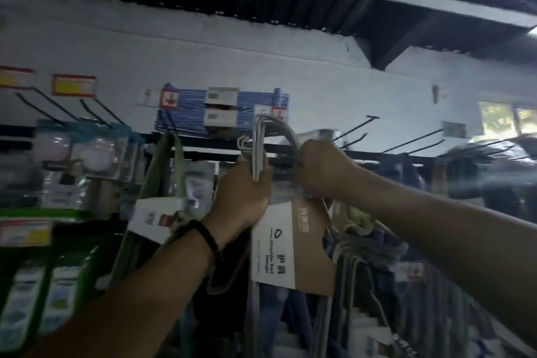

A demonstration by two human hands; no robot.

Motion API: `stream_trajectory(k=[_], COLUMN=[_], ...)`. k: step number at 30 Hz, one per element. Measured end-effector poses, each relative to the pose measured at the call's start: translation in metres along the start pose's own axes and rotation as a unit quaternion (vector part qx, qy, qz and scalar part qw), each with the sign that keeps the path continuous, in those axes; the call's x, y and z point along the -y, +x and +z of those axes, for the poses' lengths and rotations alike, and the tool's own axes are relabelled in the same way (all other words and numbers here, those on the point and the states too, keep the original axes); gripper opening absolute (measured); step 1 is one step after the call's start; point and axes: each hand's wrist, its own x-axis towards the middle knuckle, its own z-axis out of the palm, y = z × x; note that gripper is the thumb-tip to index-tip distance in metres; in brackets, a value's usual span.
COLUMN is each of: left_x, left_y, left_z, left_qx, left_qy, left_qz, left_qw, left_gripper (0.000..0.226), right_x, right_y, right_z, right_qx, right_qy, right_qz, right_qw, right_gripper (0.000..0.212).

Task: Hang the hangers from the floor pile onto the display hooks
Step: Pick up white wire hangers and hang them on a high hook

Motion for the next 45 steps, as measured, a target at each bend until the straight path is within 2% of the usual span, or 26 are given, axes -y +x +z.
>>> stream_trajectory(k=[4, 8, 9, 13, 17, 20, 23, 25, 26, 28, 31, 37, 42, 45], left_x=[-0.051, -0.086, -0.092, -0.112, -0.123, -0.126, -0.121, -0.11, -0.102, -0.086, -0.064, -0.028, -0.023, -0.007], left_y=[-0.008, -0.013, -0.013, -0.01, 0.007, 0.024, 0.024, 0.012, 0.004, -0.007, -0.007, 0.03, 0.058, 0.064], left_z=[0.062, 0.125, 0.14, 0.198, 0.236, 0.242, 0.249, 0.257, 0.26, 0.264, 0.266, 0.258, 0.238, 0.241], left_qx=[0.071, 0.12, 0.118, 0.084, 0.047, 0.008, -0.025, -0.057, -0.065, -0.048, 0.005, 0.083, 0.099, 0.104], left_qy=[0.002, 0.083, 0.093, 0.148, 0.177, 0.212, 0.143, 0.128, 0.157, 0.234, 0.324, 0.342, 0.374, 0.405], left_qz=[0.036, 0.048, 0.049, 0.041, 0.022, 0.025, 0.022, 0.07, 0.105, 0.172, 0.212, 0.148, 0.172, 0.177], left_qw=[0.997, 0.988, 0.987, 0.985, 0.983, 0.977, 0.989, 0.988, 0.98, 0.956, 0.922, 0.924, 0.906, 0.891], left_gripper=[0.051, 0.041, 0.037, 0.027, 0.029, 0.027, 0.024, 0.046, 0.059, 0.073, 0.074, 0.068, 0.06, 0.065], right_x=[-0.07, -0.144, -0.159, -0.222, -0.268, -0.278, -0.276, -0.276, -0.276, -0.277, -0.277, -0.263, -0.251, -0.247], right_y=[-0.025, -0.04, -0.043, -0.04, -0.016, 0.006, 0.023, 0.029, 0.031, 0.039, 0.056, 0.091, 0.115, 0.119], right_z=[-0.026, -0.037, -0.04, -0.039, -0.032, -0.03, -0.022, -0.014, -0.009, 0.002, 0.022, 0.037, 0.044, 0.069], right_qx=[-0.004, -0.016, -0.006, 0.022, -0.02, -0.074, -0.104, -0.112, -0.113, -0.11, -0.114, -0.055, -0.072, -0.076], right_qy=[0.006, 0.0, -0.008, -0.041, 0.019, 0.056, 0.065, 0.08, 0.088, 0.098, 0.088, 0.091, 0.083, 0.051], right_qz=[0.066, 0.081, 0.073, 0.027, 0.002, -0.015, -0.022, -0.017, -0.014, -0.001, 0.0, 0.013, -0.013, -0.005], right_qw=[0.998, 0.997, 0.997, 0.999, 1.0, 0.996, 0.992, 0.99, 0.99, 0.989, 0.99, 0.994, 0.994, 0.996], right_gripper=[0.01, 0.011, 0.009, 0.024, 0.024, 0.01, 0.012, 0.018, 0.02, 0.026, 0.03, 0.03, 0.031, 0.035])
